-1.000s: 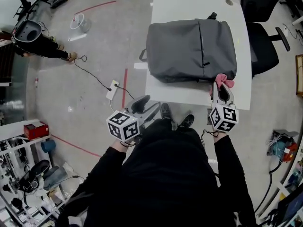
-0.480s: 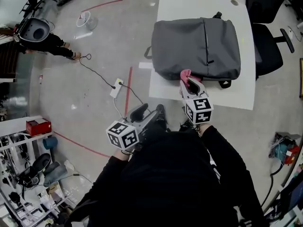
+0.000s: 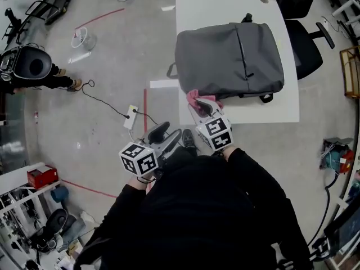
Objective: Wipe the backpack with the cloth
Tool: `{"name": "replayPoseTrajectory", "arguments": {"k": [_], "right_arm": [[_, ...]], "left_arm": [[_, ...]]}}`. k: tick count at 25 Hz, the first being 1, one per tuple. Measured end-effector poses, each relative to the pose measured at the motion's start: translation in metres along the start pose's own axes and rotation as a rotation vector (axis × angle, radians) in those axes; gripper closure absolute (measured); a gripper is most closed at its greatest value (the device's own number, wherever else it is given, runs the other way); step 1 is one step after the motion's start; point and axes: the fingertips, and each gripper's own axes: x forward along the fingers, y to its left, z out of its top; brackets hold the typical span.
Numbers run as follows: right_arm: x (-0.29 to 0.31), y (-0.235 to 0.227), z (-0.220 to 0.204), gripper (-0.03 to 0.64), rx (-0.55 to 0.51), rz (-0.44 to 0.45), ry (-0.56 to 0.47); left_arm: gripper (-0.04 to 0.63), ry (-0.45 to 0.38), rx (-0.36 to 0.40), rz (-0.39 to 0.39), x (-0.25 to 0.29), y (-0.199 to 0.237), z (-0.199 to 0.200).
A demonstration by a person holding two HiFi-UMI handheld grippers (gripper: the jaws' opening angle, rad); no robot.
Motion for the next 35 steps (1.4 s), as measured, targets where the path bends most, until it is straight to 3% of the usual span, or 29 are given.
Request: {"name": "replayPoseTrajectory", "arguments": {"k": [2, 6, 11, 16, 21, 27, 32, 35], "right_arm": [[-0.009, -0.017, -0.004, 0.541, -0.011, -0.041, 0.0], [-0.05, -0.077, -0.021, 0.541, 0.063, -0.192, 0.009], [-0.127, -0.159, -0.042, 0.541, 0.129, -0.377, 0.014], [-0.201, -0.233, -0.049, 0.541, 0.15, -0.508, -0.006], [-0.266, -0.306, -0.066, 0.541, 0.274, -0.665, -0.049], [-0.248, -0.304, -0.081, 0.541, 0.347, -0.63, -0.047], [-0.198, -0.267, -0.094, 0.541, 0.408, -0.587, -0.013], [-0.165, -0.229, -0.094, 0.541, 0.405, -0.512, 0.016]], "left_arm": [[0.337, 0.017, 0.027, -0.038, 0.013, -0.002, 0.009], [0.337, 0.027, 0.073, -0.112, 0.039, -0.02, 0.024], [0.337, 0.028, 0.082, -0.171, 0.066, -0.056, 0.022], [0.337, 0.027, 0.068, -0.167, 0.079, -0.08, 0.011], [0.337, 0.012, 0.043, -0.118, 0.085, -0.085, 0.005], [0.337, 0.014, 0.022, -0.097, 0.084, -0.088, -0.004], [0.337, 0.024, 0.026, -0.098, 0.074, -0.078, -0.004], [0.337, 0.017, 0.012, -0.088, 0.061, -0.061, 0.0]]}}
